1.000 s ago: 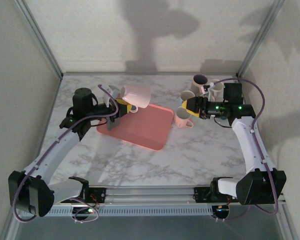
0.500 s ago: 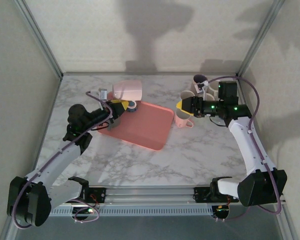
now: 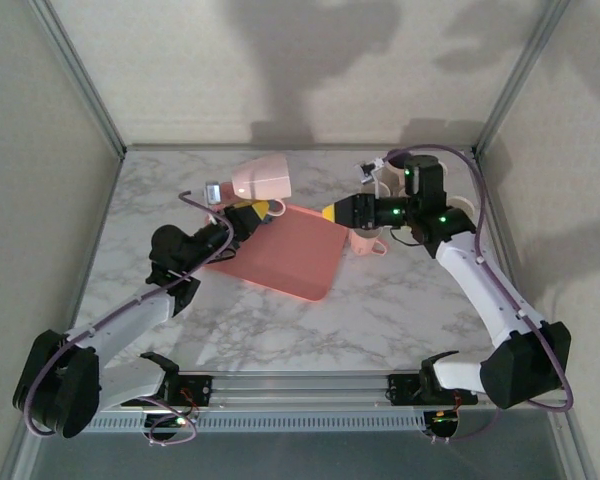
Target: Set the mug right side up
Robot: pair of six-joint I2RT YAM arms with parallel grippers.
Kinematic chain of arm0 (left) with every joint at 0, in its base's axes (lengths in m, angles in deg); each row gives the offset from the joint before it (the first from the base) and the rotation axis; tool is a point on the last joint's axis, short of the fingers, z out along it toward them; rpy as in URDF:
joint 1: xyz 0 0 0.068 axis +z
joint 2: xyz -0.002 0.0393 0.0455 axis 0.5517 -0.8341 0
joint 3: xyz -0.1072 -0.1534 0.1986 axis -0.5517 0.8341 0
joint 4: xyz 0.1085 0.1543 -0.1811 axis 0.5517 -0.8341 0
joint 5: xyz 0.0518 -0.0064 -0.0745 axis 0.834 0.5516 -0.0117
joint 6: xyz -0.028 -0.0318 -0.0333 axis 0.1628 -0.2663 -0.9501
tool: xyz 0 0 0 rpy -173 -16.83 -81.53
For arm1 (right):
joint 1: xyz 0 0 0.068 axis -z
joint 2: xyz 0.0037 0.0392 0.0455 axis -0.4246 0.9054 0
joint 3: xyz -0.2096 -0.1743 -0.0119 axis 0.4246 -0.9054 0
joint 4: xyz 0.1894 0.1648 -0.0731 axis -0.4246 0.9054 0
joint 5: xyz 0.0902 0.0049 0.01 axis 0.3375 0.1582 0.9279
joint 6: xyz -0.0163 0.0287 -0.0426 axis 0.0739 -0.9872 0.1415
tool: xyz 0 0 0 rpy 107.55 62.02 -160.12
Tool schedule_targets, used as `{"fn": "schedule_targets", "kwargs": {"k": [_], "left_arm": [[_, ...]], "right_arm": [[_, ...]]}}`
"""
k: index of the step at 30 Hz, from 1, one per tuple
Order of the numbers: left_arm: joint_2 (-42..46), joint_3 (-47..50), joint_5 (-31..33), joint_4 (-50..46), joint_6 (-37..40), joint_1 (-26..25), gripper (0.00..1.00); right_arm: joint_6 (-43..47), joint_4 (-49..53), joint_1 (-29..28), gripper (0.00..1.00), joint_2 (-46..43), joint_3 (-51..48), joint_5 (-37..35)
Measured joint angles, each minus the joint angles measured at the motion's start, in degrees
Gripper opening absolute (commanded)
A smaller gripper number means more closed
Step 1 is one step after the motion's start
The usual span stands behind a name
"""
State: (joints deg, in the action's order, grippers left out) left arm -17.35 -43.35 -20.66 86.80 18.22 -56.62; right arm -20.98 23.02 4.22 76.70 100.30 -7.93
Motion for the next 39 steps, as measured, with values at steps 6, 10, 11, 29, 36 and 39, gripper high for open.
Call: {"fn": "schedule_targets", "kwargs": {"k": [6, 10, 11, 29, 36, 39], "left_arm": [[-2.5, -0.3, 1.9, 0.2, -2.6, -1.6, 0.0], [-4.0, -2.0, 3.0, 0.1, -4.8, -2.1, 0.0], [-4.2, -2.6, 3.2, 0.1, -5.2, -2.3, 0.0], [-6.5, -4.5, 5.6, 0.9, -10.1, -4.0, 0.0], [-6.5, -4.5, 5.7, 1.3, -10.9, -4.2, 0.0], [-6.5, -4.5, 5.7, 1.5, -11.1, -4.2, 0.0]], "right_arm": [[-4.9, -8.6, -3.1, 0.63, 0.8, -1.4, -1.9], [-8.0, -14.1, -4.5, 0.6, 1.5, -2.9, -3.2], [-8.7, -15.4, -4.8, 0.59, 2.0, -3.2, -3.2], [-16.4, -27.7, -8.9, 0.41, 6.4, -3.9, -4.7], [-18.3, -28.8, -10.1, 0.39, 8.8, -3.9, -4.7], [-19.1, -29.8, -10.2, 0.36, 9.4, -3.8, -4.7]]}}
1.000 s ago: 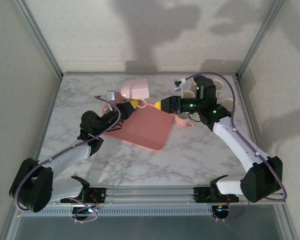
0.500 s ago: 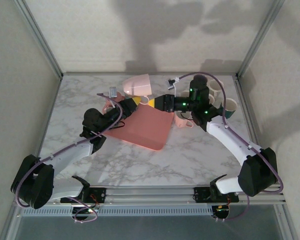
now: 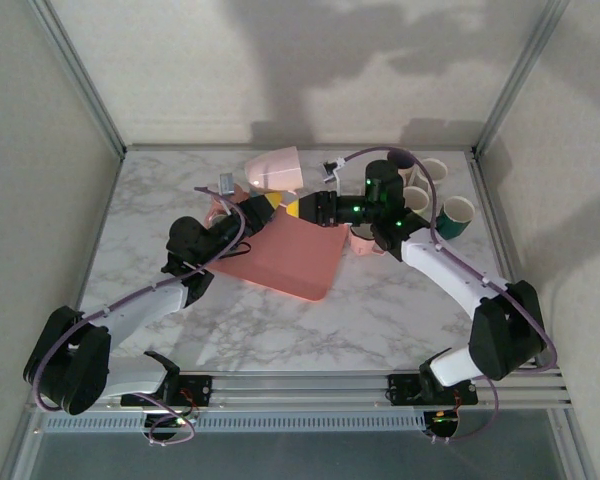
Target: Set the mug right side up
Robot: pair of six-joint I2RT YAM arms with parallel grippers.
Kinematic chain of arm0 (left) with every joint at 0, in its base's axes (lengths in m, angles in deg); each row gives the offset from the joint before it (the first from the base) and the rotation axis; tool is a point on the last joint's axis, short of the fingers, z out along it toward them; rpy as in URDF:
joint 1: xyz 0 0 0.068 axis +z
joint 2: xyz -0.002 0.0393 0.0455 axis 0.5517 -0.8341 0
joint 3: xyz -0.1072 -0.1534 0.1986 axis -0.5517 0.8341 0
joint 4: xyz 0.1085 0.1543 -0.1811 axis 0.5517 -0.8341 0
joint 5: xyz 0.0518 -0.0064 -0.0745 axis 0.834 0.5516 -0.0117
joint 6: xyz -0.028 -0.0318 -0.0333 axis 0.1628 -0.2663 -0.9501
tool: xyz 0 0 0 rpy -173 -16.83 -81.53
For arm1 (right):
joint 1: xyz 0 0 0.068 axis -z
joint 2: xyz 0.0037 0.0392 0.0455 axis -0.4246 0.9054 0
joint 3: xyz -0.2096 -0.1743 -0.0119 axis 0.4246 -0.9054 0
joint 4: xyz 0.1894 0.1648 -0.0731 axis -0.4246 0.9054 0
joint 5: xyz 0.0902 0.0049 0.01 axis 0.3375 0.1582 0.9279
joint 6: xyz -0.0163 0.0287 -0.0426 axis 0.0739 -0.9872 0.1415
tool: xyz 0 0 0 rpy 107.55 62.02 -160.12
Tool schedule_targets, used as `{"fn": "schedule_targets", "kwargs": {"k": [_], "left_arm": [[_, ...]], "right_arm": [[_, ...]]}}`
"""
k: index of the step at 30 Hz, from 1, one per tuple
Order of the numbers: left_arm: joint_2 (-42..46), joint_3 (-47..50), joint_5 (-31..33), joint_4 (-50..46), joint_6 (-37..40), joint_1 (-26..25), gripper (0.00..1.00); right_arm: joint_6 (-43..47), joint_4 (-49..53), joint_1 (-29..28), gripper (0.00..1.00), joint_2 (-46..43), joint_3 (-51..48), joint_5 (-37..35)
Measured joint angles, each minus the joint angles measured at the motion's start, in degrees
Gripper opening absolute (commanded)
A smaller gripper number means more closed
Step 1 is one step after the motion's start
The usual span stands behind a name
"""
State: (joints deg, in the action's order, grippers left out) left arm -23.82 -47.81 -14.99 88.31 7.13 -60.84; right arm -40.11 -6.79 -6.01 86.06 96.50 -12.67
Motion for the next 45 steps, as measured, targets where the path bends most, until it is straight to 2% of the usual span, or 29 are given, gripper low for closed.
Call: {"fn": "schedule_targets", "kwargs": {"k": [12, 16, 22, 24, 27, 30, 33, 41, 45], "left_arm": [[-1.4, 0.0, 0.0, 0.9, -1.1, -0.7, 0.0], [-1.4, 0.0, 0.1, 1.3, -1.5, -0.7, 0.0], [-1.5, 0.0, 0.4, 1.7, -2.3, -0.7, 0.0], [-1.7, 0.0, 0.5, 1.6, -2.3, -0.7, 0.04], [-1.8, -0.1, 0.7, 1.1, -2.3, -0.7, 0.22], [-1.8, -0.3, 1.2, -0.3, -1.1, -0.9, 0.45], [-1.7, -1.0, 1.3, -2.3, 0.9, -1.2, 0.56], [1.0, -1.3, 0.9, -9.2, 4.2, -0.6, 0.65], [3.6, -1.2, -0.6, -12.6, 6.3, 1.6, 0.65]], "right_arm": [[-1.6, -2.4, -0.3, 0.27, 0.8, 1.2, -1.5], [-2.1, -3.2, -0.3, 0.14, 1.1, 1.2, -1.5], [-1.6, -3.7, -0.3, 0.02, 1.1, 1.3, -1.6], [-1.0, -3.5, -0.3, 0.0, 1.1, 1.3, -2.0], [0.1, -2.8, -0.3, 0.0, 1.1, 1.3, -2.6], [1.2, -1.0, -0.3, 0.0, 1.0, 1.6, -3.5], [2.4, 1.3, -0.4, 0.0, 1.0, 1.6, -4.8], [5.1, 5.4, 0.1, 0.0, 0.4, 1.6, -6.0], [6.6, 8.3, 1.5, 0.0, -1.4, 1.6, -7.0]]}}
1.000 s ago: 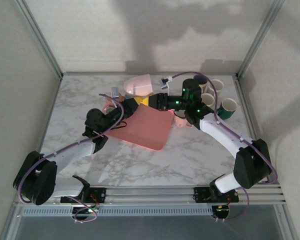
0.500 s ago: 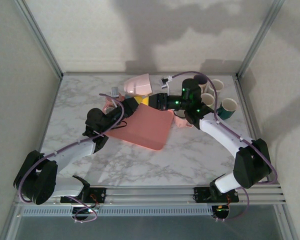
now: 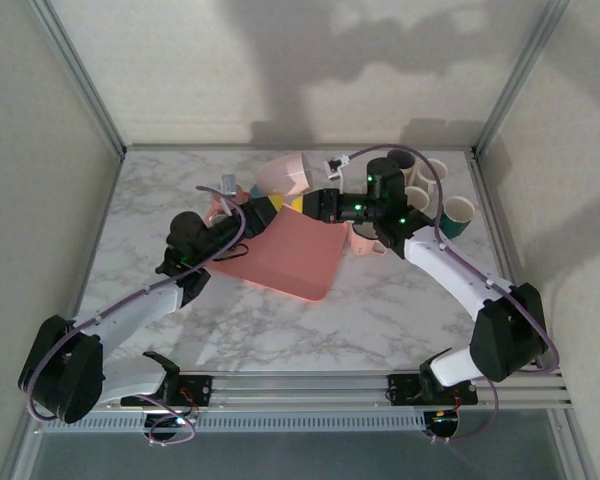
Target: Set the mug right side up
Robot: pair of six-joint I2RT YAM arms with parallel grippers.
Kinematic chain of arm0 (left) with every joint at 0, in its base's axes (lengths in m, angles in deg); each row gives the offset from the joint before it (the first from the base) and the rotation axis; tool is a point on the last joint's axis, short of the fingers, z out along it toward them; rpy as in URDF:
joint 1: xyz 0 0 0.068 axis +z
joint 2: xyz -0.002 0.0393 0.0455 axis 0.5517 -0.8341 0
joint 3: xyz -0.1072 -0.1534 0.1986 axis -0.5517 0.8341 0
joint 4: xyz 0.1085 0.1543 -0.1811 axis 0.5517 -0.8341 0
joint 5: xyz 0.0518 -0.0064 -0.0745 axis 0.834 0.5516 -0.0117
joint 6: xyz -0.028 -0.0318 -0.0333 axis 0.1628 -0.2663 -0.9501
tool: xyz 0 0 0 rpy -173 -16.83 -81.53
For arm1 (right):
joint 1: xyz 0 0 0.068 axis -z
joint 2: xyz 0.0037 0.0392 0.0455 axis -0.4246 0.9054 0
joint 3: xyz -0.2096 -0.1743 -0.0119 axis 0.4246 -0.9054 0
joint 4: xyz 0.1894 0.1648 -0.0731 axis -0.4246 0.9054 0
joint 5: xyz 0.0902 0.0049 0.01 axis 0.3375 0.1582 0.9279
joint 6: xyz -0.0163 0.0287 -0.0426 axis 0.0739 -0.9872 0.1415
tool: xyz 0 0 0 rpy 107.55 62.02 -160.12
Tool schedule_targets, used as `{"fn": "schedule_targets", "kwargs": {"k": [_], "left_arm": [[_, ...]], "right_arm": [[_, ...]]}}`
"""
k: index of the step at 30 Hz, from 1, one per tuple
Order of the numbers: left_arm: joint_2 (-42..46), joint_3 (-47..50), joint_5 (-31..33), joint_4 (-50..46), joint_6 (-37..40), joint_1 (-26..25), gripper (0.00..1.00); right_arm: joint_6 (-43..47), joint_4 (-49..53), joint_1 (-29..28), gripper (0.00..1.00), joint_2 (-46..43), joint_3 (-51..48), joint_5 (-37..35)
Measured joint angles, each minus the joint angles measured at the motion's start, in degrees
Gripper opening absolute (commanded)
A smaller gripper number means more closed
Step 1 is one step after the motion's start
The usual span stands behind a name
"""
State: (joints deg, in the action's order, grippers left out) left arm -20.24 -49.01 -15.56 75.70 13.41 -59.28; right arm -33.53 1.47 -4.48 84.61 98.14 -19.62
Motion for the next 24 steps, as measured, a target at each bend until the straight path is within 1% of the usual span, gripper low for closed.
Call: {"fn": "schedule_targets", "kwargs": {"k": [3, 7, 17, 21, 24], "left_arm": [[2.2, 0.0, -1.4, -4.0, 3.4, 1.4, 0.66], [4.1, -0.1, -4.1, -10.3, 9.1, 2.0, 0.66], [4.2, -6.3, -6.5, -30.3, 27.5, 2.7, 0.66], [3.2, -7.8, -7.3, -35.0, 32.7, 2.7, 0.66], [2.7, -7.9, -7.3, -37.5, 35.1, 2.7, 0.65]], "right_arm": [[1.5, 2.8, 1.6, 0.0, -1.6, 0.0, -0.7], [5.0, 8.5, 3.3, 0.0, -3.7, 0.0, -2.0], [17.8, 29.1, 9.2, 0.0, -11.5, 0.3, -5.6], [23.6, 38.8, 11.1, 0.0, -14.1, 1.6, -9.0], [27.3, 47.4, 12.4, 0.0, -15.4, 3.6, -13.6]]}}
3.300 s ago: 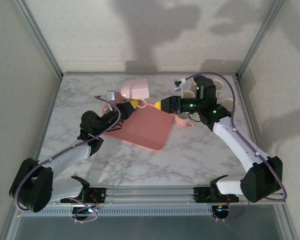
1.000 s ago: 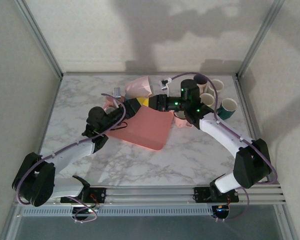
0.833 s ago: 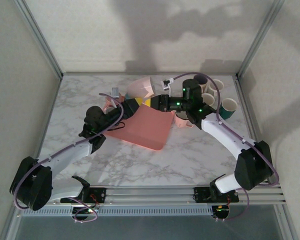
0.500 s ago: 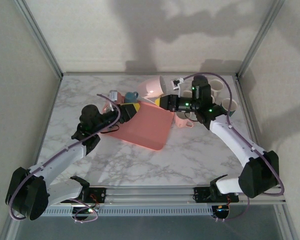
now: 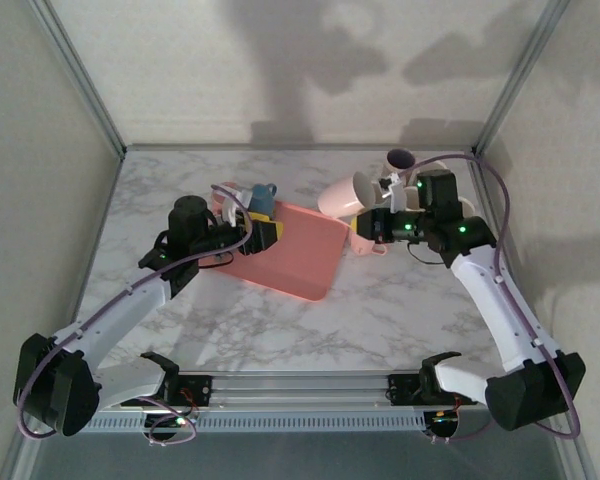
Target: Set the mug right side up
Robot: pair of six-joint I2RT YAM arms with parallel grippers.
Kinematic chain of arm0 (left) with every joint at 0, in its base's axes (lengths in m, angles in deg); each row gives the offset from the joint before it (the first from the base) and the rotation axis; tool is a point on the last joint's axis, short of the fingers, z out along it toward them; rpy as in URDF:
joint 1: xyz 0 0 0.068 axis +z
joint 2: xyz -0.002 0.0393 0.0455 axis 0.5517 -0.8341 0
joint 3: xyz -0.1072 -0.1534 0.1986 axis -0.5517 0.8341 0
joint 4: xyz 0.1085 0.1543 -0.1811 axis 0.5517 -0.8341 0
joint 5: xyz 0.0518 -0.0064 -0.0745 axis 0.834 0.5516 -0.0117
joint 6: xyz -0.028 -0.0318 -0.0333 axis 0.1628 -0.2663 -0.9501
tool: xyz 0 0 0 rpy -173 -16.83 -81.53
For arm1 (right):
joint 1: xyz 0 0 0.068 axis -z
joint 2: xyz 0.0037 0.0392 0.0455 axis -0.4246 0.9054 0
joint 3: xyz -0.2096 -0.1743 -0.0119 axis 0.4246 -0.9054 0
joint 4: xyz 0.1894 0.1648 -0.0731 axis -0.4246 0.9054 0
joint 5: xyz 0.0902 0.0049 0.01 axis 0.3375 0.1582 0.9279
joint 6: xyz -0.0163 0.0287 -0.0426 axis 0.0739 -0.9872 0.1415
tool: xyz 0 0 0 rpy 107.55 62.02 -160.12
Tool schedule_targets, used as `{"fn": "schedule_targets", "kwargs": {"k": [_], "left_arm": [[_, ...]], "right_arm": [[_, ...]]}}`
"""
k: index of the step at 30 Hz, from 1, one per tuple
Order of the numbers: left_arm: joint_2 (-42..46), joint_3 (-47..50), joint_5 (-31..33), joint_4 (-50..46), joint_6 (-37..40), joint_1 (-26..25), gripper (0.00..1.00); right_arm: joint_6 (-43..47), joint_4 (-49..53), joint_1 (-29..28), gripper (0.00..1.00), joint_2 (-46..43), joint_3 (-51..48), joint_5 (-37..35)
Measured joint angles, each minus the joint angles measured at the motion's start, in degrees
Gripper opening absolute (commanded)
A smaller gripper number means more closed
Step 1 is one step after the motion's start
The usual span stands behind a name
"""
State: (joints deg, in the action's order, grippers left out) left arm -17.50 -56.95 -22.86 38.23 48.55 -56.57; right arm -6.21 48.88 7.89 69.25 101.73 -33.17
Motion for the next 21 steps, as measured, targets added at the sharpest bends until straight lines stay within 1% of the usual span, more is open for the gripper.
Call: {"fn": "schedule_targets", "kwargs": {"k": [6, 13, 15, 17, 21], "left_arm": [[0.0, 0.0, 0.1, -1.6, 4.1, -0.5, 0.65], [-0.1, 0.4, 0.1, -1.9, 6.4, -0.9, 0.65], [-0.5, 0.7, 0.1, -1.9, 6.9, -1.0, 0.66], [-1.1, 0.9, 0.1, -1.9, 7.2, -1.1, 0.66], [-2.4, 1.0, 0.1, -1.9, 7.8, -1.2, 0.66]], "right_arm": [[1.9, 13.1, 0.5, 0.0, -3.2, 1.0, -11.5], [-2.6, 25.4, 0.5, 0.0, -2.8, 1.1, -29.3], [-4.7, 27.8, 0.5, 0.0, -1.6, 1.1, -33.8], [-6.3, 28.7, 0.5, 0.0, -0.2, 1.1, -36.8], [-9.1, 27.5, 0.5, 0.0, 2.3, 0.2, -40.4]]}}
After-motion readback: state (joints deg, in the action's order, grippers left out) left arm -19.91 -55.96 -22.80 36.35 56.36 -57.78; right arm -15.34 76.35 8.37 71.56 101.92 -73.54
